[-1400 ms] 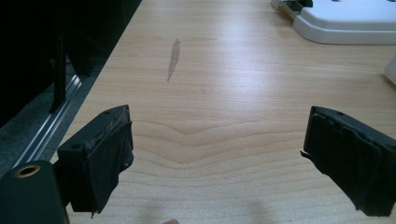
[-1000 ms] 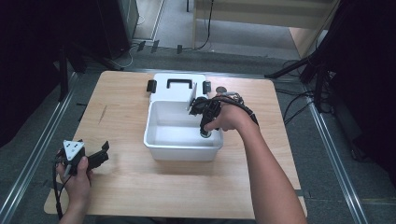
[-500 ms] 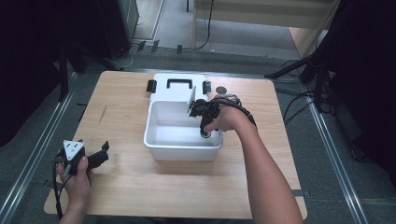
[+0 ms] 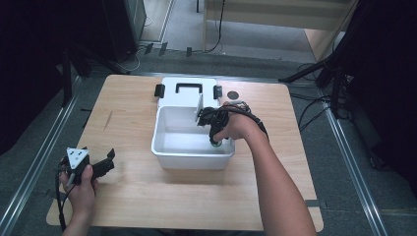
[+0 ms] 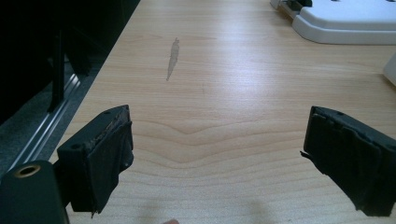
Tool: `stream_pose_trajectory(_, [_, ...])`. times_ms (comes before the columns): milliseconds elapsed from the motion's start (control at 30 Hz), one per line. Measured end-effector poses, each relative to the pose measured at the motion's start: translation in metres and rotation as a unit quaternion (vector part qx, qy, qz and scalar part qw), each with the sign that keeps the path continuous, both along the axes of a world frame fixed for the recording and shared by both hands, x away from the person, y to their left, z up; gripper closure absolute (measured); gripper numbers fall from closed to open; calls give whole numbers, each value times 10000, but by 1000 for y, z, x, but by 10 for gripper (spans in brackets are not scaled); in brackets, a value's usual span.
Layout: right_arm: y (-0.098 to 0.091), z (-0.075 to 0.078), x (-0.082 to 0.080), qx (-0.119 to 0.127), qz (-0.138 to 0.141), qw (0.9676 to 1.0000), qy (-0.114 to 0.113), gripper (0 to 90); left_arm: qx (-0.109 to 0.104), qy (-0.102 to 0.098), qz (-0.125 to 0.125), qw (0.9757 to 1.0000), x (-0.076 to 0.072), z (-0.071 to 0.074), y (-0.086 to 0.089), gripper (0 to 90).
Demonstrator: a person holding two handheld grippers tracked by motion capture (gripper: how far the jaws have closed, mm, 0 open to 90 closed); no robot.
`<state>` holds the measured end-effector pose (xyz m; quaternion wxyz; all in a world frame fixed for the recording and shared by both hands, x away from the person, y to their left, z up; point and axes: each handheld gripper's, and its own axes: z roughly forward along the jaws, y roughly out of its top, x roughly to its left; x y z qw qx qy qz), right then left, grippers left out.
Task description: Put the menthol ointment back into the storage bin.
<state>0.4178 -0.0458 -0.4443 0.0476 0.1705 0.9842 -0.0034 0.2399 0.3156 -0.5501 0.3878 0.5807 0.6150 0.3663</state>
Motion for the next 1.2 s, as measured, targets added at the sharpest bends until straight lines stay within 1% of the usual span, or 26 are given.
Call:
stream_pose_trajectory(67, [0,0,0,-10,33,10000,-23,517,2,-2,-1,10000,0,0,0,90])
stream_pose_trajectory(300, [2,-2,-3,-169,169,9996,-134,516,9,-4,4,10000,0,0,0,90])
stream_pose_trajectory(433, [3,-4,-6,-323,226,9990,-219,516,7,-4,2,10000,0,0,0,90])
stream_pose_trajectory(567, [6,-4,-8,-319,299,9988,-201,516,16,3,2,10000,0,0,0,89])
stream_pose_trajectory(833, [7,-4,-8,-131,312,9994,-118,517,22,6,2,10000,0,0,0,89])
stream_pose_trajectory(1000, [8,-6,-9,-210,315,9992,-139,517,24,0,2,10000,0,0,-1,90])
stream_pose_trajectory(1067, [9,-9,-10,-266,327,9991,-104,516,21,0,3,10000,0,0,0,89])
stream_pose_trajectory(1100, [10,-11,-10,-331,351,9988,-103,516,17,-1,3,10000,0,0,0,90])
stream_pose_trajectory(1200, [11,-15,-10,-399,425,9982,-102,516,13,2,-2,10000,0,0,0,90])
